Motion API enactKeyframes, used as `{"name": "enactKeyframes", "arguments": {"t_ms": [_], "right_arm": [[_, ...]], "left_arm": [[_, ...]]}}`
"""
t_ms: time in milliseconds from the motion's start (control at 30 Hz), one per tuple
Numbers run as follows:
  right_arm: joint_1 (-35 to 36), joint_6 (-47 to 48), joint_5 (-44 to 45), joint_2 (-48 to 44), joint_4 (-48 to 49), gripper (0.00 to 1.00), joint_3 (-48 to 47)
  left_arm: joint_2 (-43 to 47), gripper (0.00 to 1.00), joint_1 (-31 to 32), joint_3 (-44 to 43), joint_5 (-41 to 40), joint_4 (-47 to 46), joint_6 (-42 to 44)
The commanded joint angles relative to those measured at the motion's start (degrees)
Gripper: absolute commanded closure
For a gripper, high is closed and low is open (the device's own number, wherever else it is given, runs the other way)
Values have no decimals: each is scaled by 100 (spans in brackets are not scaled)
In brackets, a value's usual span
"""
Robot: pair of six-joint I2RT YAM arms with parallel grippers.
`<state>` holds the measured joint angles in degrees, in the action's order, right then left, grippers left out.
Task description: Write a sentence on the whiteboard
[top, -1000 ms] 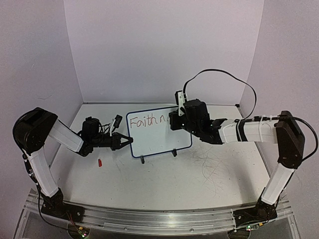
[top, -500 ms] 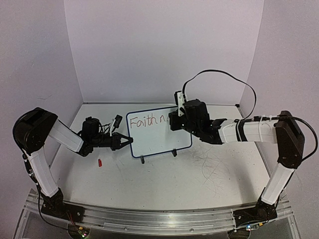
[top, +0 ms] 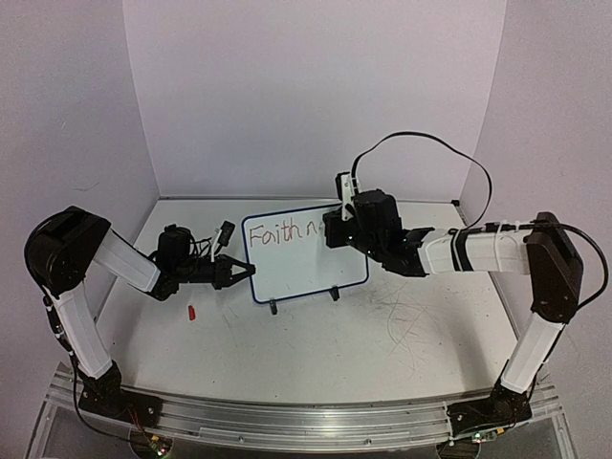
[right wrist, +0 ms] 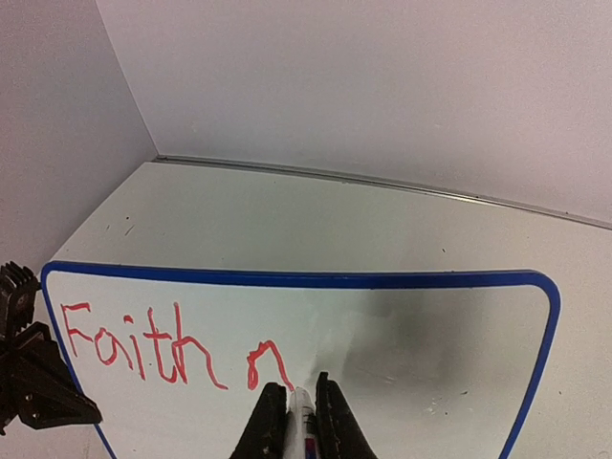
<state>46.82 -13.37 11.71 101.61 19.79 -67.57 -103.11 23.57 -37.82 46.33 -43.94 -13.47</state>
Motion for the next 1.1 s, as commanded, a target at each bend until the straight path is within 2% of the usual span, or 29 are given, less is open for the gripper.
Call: {"name": "enactKeyframes", "arguments": {"t_ms": [0,800,1067], "right_arm": [[-33,-2,128,237,288,100,-336],[-51,-181,985,293,95,100,-395],[-53,-83,981,301,316,100,-428]], "left_arm": [[149,100,-18,-144,-375,185,205],[168,100,-6,-145,-379,202,231],[169,100,-7,-141,-379,204,231]]}}
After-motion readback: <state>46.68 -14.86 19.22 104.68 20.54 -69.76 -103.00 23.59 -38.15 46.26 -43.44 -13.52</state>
